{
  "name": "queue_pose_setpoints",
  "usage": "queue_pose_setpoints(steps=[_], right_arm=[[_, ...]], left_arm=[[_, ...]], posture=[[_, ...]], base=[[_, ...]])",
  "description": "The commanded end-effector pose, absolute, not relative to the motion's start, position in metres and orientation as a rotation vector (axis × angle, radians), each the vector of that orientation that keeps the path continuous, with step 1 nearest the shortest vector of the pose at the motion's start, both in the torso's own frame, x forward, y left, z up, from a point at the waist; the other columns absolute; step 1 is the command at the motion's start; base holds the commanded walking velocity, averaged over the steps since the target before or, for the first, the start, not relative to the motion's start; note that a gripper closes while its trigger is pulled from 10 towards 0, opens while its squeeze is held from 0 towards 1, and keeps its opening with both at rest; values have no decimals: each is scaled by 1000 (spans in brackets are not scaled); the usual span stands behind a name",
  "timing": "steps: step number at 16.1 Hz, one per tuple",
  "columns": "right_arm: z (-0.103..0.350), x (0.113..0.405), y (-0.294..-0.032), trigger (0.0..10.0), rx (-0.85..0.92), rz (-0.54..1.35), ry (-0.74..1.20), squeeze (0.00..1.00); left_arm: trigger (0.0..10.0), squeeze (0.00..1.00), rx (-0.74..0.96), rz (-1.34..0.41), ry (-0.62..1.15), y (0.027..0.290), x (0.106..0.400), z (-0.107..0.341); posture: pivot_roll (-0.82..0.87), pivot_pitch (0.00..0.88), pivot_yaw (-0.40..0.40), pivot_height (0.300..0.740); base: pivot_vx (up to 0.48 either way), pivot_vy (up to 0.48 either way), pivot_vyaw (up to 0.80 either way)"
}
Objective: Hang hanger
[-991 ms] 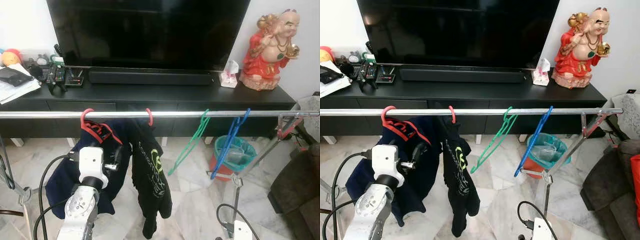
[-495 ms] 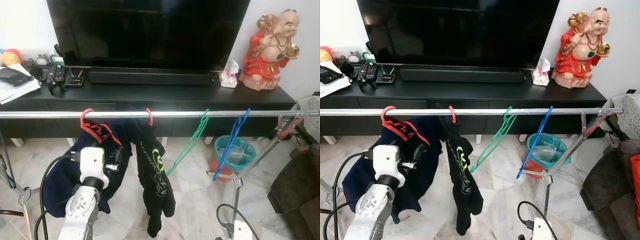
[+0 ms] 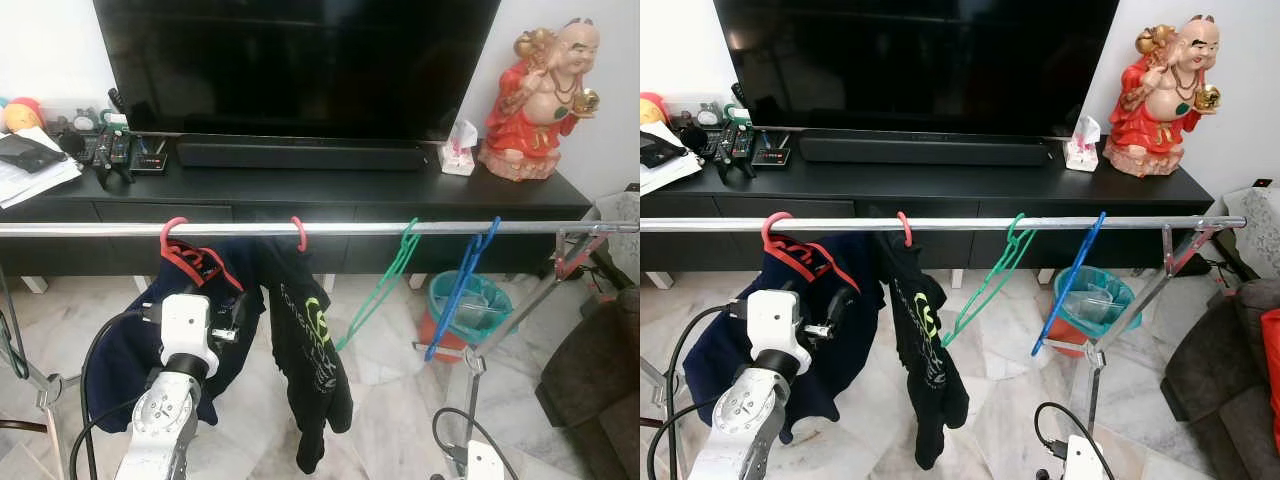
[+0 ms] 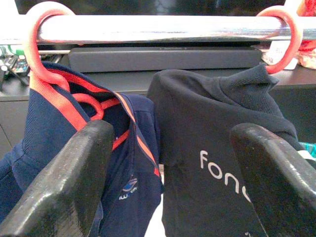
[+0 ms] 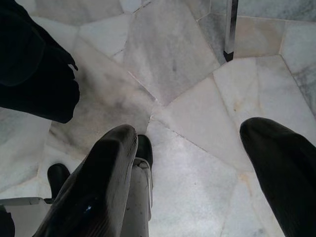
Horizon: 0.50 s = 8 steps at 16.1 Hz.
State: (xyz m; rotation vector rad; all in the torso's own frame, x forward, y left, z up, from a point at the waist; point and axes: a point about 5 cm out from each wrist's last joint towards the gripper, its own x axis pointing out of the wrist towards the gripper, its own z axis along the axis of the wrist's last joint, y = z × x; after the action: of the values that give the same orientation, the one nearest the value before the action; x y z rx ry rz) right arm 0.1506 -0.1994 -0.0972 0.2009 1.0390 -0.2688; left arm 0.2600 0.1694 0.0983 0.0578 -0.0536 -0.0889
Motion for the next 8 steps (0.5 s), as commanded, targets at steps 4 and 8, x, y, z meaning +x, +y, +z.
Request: queue_pose_setpoints(steps=[4,8], right_arm=[[-97,150,-201,10000,206,-282,1033,0],[-97,151,-200,10000,213,-286,1029,0]], left_arm=[[10000,0,64,-103,-38,165,261,96],[10000,0,71,-106,-41,165,264,97]], posture=[[239,0,-95,736],[253,0,-88,736]], base=[[0,0,0],[0,0,0]])
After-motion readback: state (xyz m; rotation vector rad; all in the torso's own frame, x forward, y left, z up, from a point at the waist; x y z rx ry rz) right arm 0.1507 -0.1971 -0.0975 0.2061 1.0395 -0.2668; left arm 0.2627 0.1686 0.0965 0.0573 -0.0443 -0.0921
